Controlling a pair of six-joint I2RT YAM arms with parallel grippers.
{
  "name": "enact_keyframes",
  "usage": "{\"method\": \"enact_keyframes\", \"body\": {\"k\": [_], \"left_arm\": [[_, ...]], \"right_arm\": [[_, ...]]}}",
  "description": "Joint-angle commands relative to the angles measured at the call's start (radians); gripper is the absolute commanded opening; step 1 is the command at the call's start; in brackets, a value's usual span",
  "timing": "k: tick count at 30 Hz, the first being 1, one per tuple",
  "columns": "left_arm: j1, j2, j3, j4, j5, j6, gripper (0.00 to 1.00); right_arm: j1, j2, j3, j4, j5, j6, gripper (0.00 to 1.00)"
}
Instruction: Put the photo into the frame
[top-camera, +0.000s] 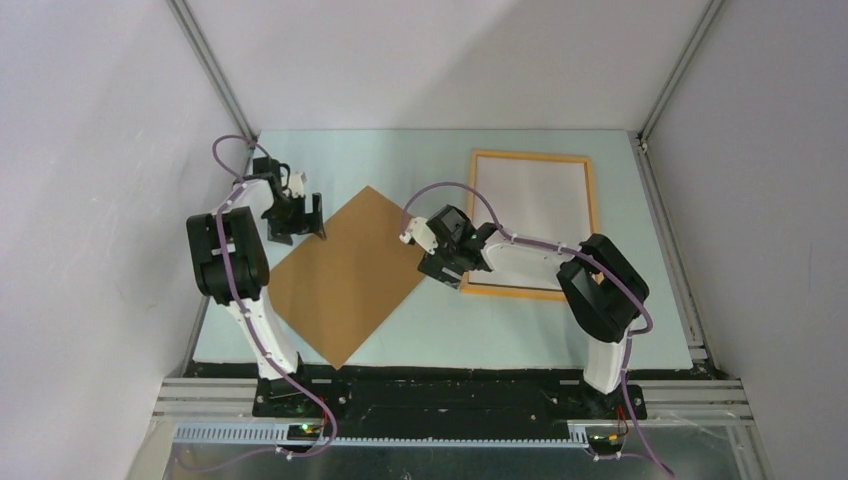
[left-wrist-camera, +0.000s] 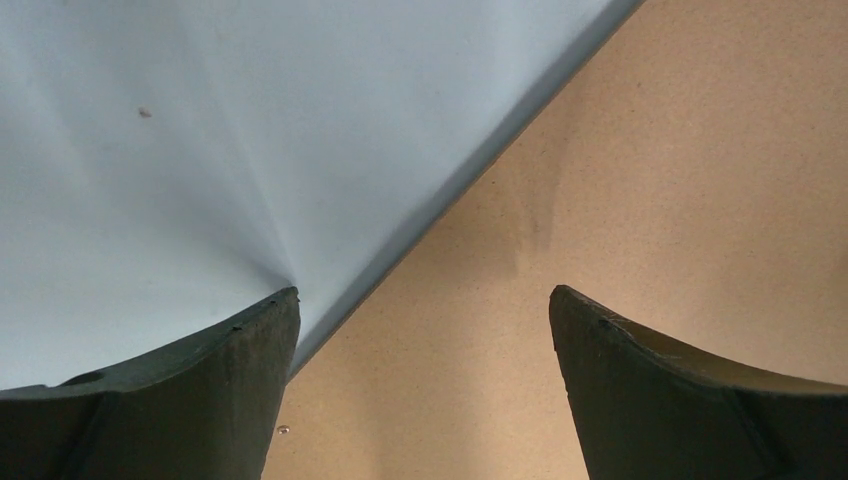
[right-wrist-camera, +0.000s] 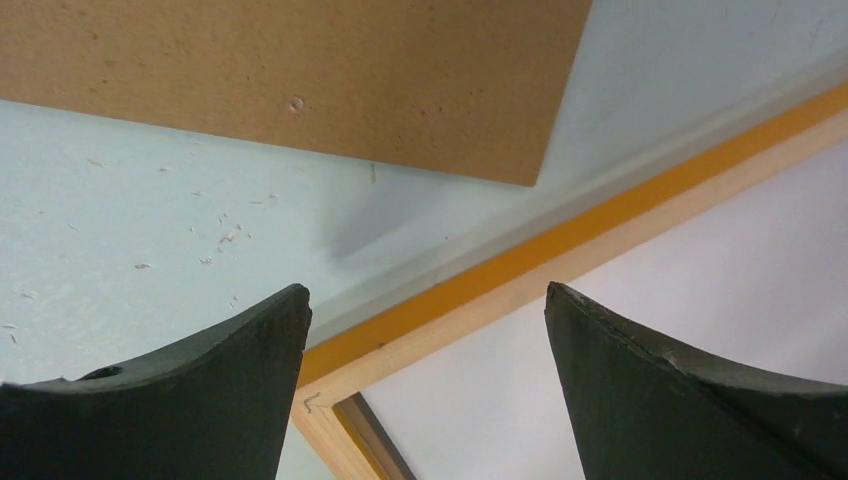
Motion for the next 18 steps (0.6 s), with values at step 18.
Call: {"method": "enact_keyframes", "body": {"k": [18], "left_arm": [[0.008, -0.097, -0.19, -0.011, 0.198, 0.033, 0.95]], "right_arm": [[-0.067, 0.285, 0.329, -0.001, 0.006, -0.011, 0.91]]}}
